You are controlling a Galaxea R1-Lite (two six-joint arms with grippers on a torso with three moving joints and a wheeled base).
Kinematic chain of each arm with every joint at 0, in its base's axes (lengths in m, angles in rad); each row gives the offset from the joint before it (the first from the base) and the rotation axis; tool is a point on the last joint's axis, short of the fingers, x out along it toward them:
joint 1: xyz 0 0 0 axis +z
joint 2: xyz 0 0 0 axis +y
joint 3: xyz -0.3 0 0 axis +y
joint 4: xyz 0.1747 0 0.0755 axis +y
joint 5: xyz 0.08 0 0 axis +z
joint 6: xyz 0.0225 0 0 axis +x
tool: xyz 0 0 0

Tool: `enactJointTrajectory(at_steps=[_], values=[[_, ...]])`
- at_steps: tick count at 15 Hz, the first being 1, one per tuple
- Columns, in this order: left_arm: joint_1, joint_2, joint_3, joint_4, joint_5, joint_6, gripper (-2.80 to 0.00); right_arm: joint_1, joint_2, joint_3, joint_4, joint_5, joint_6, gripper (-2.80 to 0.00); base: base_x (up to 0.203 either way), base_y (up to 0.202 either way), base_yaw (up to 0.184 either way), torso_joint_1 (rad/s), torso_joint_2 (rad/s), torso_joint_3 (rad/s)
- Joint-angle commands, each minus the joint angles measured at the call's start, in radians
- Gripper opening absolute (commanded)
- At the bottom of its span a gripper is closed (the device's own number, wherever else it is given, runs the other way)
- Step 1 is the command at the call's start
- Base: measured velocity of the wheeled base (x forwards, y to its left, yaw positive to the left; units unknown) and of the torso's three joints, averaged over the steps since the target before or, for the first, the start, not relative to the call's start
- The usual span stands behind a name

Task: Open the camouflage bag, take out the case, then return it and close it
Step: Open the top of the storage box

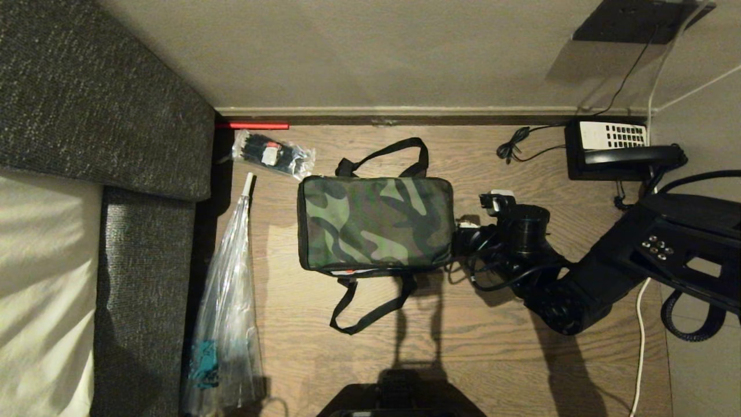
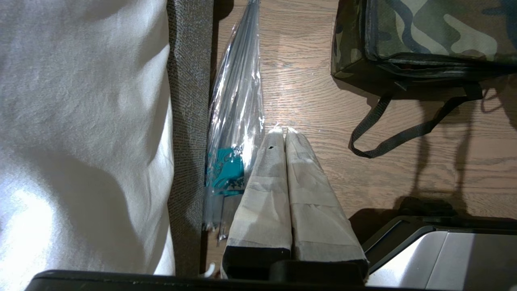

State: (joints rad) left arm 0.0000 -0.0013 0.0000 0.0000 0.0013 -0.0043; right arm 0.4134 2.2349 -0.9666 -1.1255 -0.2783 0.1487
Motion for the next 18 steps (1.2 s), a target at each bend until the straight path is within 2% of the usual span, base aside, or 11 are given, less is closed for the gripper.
enactJointTrajectory(at_steps=[1,18], values=[[0.000,0.001,0.000,0.000,0.000,0.000,-2.80,-0.007,0.007,-0.018,-0.006,0.001,0.000,-2.80,0.000,0.000,0.000,0.000,0.00,0.000],[0.000,0.001,0.002,0.000,0.000,0.000,-2.80,-0.010,0.027,-0.111,-0.005,0.009,0.000,-2.80,0.000,0.000,0.000,0.000,0.00,0.000]])
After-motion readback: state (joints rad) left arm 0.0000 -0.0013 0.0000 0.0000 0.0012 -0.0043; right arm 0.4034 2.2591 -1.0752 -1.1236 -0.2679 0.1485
